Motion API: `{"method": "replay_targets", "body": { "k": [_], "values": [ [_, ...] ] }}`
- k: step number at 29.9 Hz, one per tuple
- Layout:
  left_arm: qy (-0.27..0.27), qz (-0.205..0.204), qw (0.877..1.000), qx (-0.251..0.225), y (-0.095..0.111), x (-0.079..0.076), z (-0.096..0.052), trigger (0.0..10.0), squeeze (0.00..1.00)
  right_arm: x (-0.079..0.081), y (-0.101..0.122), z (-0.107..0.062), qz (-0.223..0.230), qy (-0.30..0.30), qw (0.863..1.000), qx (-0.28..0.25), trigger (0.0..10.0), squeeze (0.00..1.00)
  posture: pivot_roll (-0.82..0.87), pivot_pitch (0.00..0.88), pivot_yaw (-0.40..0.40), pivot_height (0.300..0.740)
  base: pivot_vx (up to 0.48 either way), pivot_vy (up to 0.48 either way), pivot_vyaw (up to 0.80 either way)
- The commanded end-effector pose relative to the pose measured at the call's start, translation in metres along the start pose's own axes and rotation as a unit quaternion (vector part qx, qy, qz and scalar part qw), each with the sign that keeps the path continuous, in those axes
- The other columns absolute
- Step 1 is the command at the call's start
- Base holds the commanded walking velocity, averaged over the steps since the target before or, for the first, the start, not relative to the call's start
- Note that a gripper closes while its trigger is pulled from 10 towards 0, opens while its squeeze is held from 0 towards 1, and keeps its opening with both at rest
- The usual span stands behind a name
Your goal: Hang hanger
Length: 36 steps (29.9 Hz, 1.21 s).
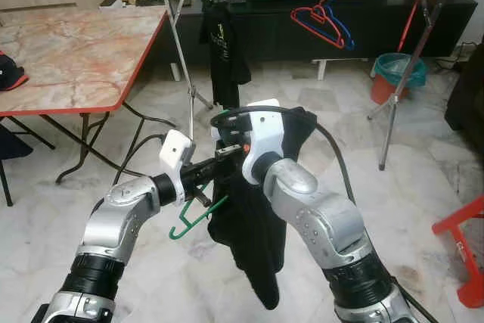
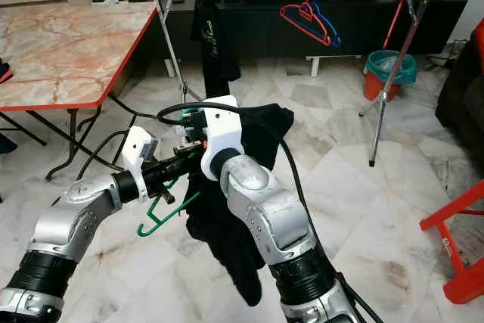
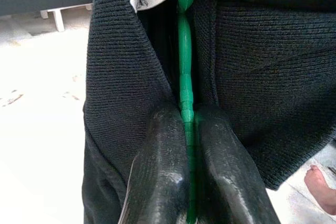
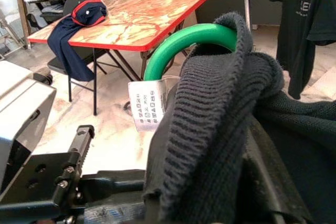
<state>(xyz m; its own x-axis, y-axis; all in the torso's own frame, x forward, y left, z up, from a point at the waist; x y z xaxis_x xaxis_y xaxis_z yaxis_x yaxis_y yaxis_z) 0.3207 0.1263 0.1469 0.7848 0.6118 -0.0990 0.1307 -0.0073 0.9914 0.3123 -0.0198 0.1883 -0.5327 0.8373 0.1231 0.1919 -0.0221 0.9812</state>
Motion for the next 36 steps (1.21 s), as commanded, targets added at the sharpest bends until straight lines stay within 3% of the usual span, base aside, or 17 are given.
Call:
{"method": "replay_targets", "body": {
  "k": [1,14,27,36],
  "values": [
    [-0.026,0.016,0.999,-0.017,0.012,-0.006,0.001,10.0,0.0,0.003,-0.004,0.0,-0.006,0.01,1.0,0.012,10.0,1.0,-0.02,0.017,0.065,0.74,0.0,0.0,0.0],
    [-0.032,0.015,0.999,-0.015,0.012,-0.008,-0.001,10.0,0.0,-0.017,-0.004,0.0,-0.022,-0.038,0.999,0.014,10.0,1.0,-0.02,0.019,0.065,0.74,0.0,0.0,0.0],
    [-0.031,0.013,0.999,-0.012,0.01,-0.007,-0.002,10.0,0.0,-0.017,-0.007,-0.008,-0.052,-0.002,0.998,0.026,10.0,1.0,-0.03,0.021,0.067,0.74,0.0,0.0,0.0],
    [-0.034,0.014,0.999,-0.009,0.01,-0.006,-0.004,10.0,0.0,-0.02,-0.022,-0.024,-0.06,-0.008,0.996,0.065,10.0,1.0,-0.03,0.021,0.065,0.74,0.0,0.0,0.0]
  ]
}}
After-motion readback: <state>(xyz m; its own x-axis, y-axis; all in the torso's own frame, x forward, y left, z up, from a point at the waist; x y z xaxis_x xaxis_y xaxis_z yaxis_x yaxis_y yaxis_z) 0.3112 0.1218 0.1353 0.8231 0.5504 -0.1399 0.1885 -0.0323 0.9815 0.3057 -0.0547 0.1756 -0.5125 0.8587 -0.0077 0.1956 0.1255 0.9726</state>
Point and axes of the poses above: a point about 5 cm out from each wrist's last joint towards the gripper, its own z axis pointing out of the wrist towards the gripper, its own y axis along the axis of the wrist's last joint, x = y × z, the point moved 1 cm from there along z, pointing out of the wrist towards the gripper
